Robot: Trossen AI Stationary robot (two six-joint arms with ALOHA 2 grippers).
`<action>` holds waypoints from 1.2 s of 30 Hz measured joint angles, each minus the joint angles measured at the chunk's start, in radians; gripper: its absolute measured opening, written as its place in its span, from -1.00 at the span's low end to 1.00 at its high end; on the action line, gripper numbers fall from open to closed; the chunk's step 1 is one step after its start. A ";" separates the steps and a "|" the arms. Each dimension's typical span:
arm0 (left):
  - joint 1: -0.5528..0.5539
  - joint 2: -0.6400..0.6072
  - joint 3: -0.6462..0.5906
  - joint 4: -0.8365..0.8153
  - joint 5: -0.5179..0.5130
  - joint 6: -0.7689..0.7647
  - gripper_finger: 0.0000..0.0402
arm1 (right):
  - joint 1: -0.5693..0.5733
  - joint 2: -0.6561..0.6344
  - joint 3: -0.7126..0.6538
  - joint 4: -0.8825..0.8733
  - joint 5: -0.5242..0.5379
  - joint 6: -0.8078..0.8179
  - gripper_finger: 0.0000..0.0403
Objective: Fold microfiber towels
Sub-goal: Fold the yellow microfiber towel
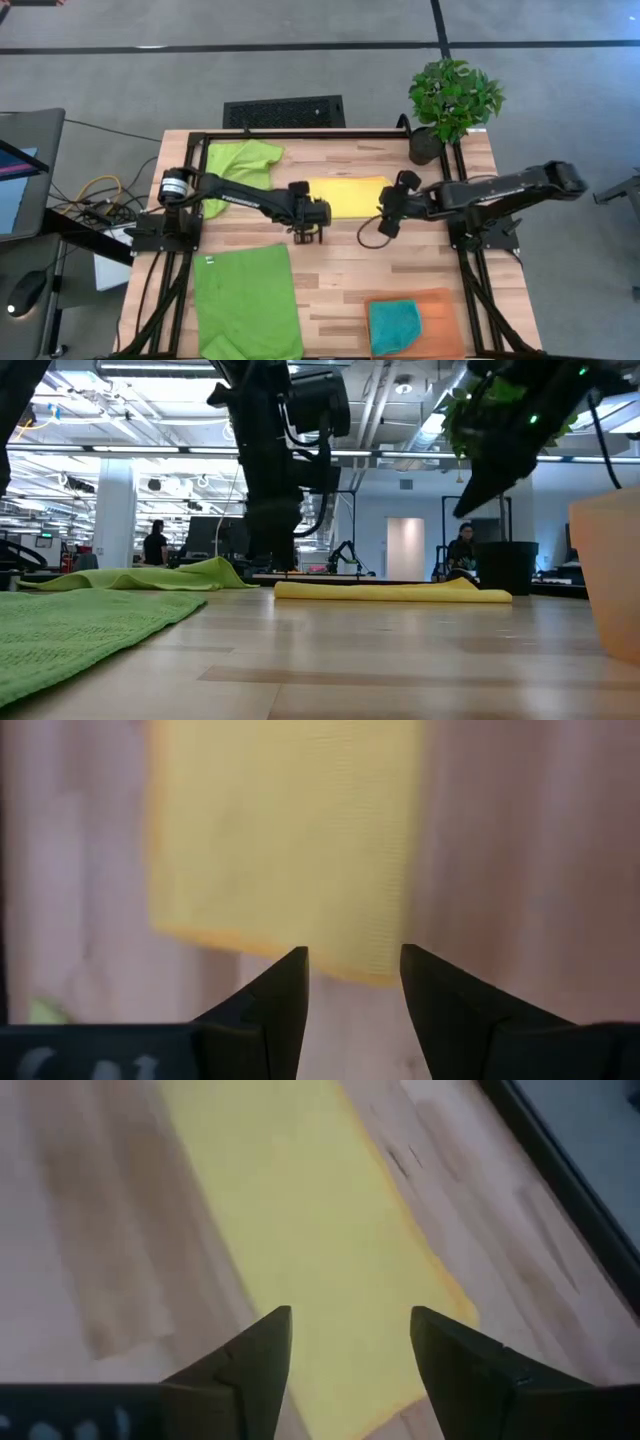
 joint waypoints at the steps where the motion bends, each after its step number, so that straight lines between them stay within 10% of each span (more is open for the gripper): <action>1: -0.006 0.000 0.000 0.001 0.023 0.026 -0.24 | 0.017 -0.016 0.000 -0.006 -0.001 0.000 0.13; 36: 0.062 0.110 0.002 0.112 0.088 0.001 -0.24 | 0.174 -0.055 -0.001 0.006 0.006 0.010 0.12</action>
